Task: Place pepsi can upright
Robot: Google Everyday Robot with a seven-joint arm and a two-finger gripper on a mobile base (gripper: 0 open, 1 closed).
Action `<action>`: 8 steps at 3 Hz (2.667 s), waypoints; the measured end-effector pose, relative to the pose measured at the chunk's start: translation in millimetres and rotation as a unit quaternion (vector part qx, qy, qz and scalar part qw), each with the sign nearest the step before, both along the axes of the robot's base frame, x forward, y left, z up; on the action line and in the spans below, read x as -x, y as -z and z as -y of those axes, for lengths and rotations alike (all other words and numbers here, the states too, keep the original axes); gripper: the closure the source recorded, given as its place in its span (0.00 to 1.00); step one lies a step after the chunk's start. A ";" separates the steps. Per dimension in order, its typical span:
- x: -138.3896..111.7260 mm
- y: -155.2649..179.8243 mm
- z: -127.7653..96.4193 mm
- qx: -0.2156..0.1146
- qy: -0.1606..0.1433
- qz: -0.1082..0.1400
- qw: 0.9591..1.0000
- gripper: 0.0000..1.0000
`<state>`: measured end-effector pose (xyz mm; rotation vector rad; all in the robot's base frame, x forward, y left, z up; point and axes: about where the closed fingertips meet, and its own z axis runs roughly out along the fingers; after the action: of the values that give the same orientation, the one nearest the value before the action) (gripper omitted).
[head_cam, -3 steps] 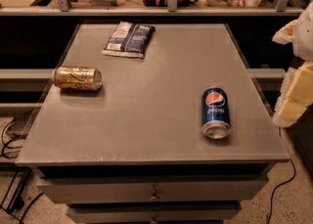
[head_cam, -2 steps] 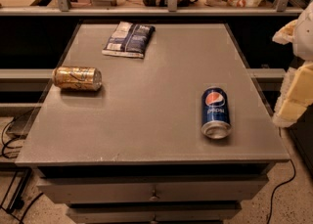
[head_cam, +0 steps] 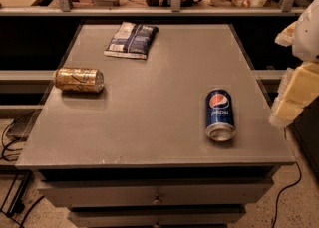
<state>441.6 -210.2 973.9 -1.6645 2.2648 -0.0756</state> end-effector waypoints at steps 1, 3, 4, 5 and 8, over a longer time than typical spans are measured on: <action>-5.9 8.5 -21.3 -0.012 -0.011 -0.014 1.000 0.00; -18.2 27.7 -49.6 -0.056 0.040 -0.040 0.997 0.00; -18.7 27.5 -49.8 -0.056 0.042 -0.040 0.997 0.00; -24.2 37.7 -54.4 -0.080 0.071 -0.064 0.992 0.00; -44.6 89.7 -78.6 -0.087 0.190 -0.135 0.969 0.00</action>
Offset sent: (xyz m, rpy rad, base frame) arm 0.0339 0.0813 -0.0549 0.2101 0.1520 -0.1741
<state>486.2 -131.6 884.2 -1.1958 2.6785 0.2684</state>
